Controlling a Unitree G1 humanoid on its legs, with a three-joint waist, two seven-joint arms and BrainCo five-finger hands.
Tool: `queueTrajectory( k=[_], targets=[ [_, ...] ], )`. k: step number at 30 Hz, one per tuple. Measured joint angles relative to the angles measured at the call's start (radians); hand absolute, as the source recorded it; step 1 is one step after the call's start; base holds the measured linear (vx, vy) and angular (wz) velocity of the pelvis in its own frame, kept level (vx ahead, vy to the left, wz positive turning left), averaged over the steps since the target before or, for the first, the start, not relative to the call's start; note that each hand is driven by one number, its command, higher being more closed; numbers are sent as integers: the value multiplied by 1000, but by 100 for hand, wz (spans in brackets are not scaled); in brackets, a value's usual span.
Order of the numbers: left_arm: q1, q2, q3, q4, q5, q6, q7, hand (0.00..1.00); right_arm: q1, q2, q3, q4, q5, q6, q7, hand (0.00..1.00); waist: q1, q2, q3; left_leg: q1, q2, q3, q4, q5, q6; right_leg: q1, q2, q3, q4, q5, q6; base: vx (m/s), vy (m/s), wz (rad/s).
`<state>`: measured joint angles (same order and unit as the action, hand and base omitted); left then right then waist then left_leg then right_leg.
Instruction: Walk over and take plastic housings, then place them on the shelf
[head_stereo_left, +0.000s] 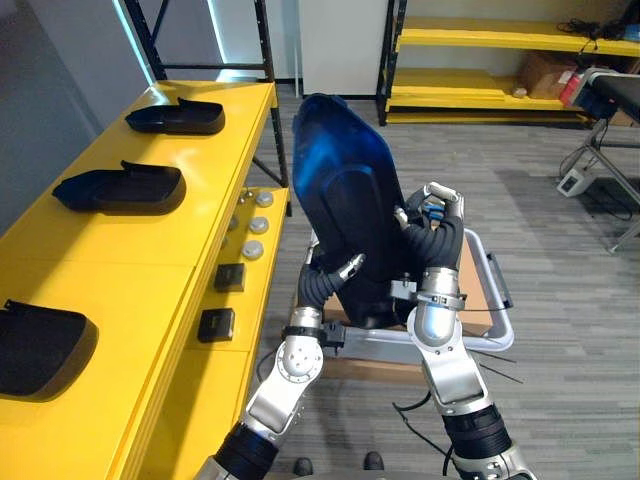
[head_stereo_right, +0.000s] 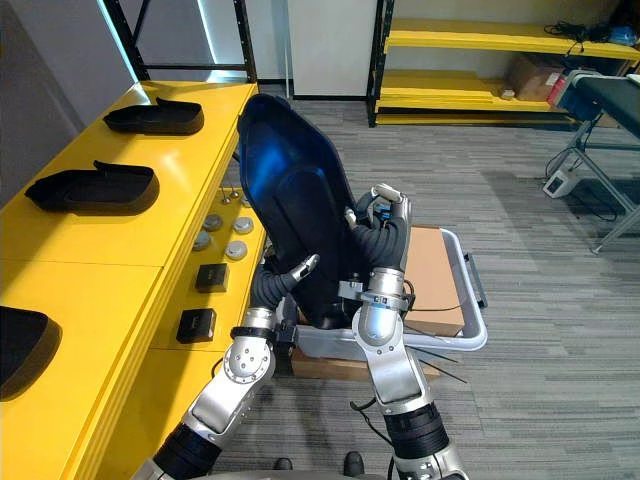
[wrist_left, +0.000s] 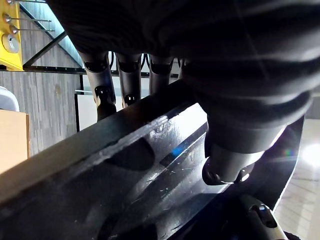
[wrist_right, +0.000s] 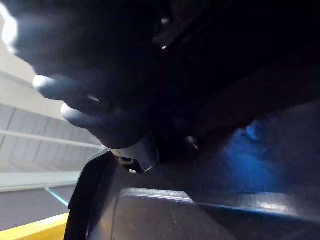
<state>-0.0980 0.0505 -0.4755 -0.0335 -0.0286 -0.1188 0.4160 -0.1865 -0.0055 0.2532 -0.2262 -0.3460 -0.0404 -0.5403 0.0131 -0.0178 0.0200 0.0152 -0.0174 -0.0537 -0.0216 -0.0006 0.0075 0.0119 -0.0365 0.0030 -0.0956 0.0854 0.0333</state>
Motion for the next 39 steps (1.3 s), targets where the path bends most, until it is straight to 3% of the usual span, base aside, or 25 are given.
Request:
queueTrajectory(
  k=[2,3,12,17,19,25,29,31,36,39],
  targets=[
    [0,0,2,1,0,0,0,100,1,0,1,0,0,0,0,100,0,-1,-1,0,0,0,0,0,0,0,0,0,-2,0,0,0,0,0],
    [0,0,3,4,-1,0,0,100,2,0,1,0,0,0,2,0,0,-1,-1,0,0,0,0,0,0,0,0,0,-2,1,0,0,0,0],
    [13,-2,25,19,-40,2,-8,100,3,-2,0,0,73,-42,73,0,0,-2,-2,3,0,-4,-3,0,0,4,0,-1,-2,1,0,0,0,0],
    [37,-15,77,16,-38,-1,-44,100,-24,-108,-16,-38,204,-76,175,0,2,-5,-3,25,0,-3,-16,0,0,18,0,-1,-3,-2,3,0,0,0],
    [41,-16,96,7,-21,-4,-57,100,-48,-154,-36,-92,254,-110,201,0,1,-6,-4,25,0,-2,-17,0,0,18,0,-1,-3,-2,3,-16,-1,0],
    [115,-6,177,7,2,1,-65,100,-142,-205,-372,-261,346,-246,184,0,-2,-10,-6,26,0,0,-18,0,0,17,0,-1,-3,-2,4,0,0,0],
    [120,-9,219,-3,2,1,-64,100,-112,-208,-547,-264,436,-278,169,0,-5,-11,-7,26,0,0,-19,0,0,17,0,-2,-3,-3,4,-17,-5,1],
    [138,-10,247,-52,2,1,-65,100,-61,-206,-697,-258,516,-306,156,0,-8,-11,-7,26,0,0,-22,0,0,17,-1,-3,-3,-5,6,0,0,0],
    [196,-14,312,-133,2,-6,-64,100,95,-192,-902,-123,595,-335,85,0,-45,-16,-11,24,1,-2,-27,0,0,11,0,-4,-3,-12,6,-3,-4,-1],
    [238,-23,340,-185,2,-7,-63,100,236,-144,-938,36,609,-290,57,0,-58,-14,-16,12,3,0,-29,0,0,-5,1,2,-3,-17,11,-4,-19,-7]
  ],
)
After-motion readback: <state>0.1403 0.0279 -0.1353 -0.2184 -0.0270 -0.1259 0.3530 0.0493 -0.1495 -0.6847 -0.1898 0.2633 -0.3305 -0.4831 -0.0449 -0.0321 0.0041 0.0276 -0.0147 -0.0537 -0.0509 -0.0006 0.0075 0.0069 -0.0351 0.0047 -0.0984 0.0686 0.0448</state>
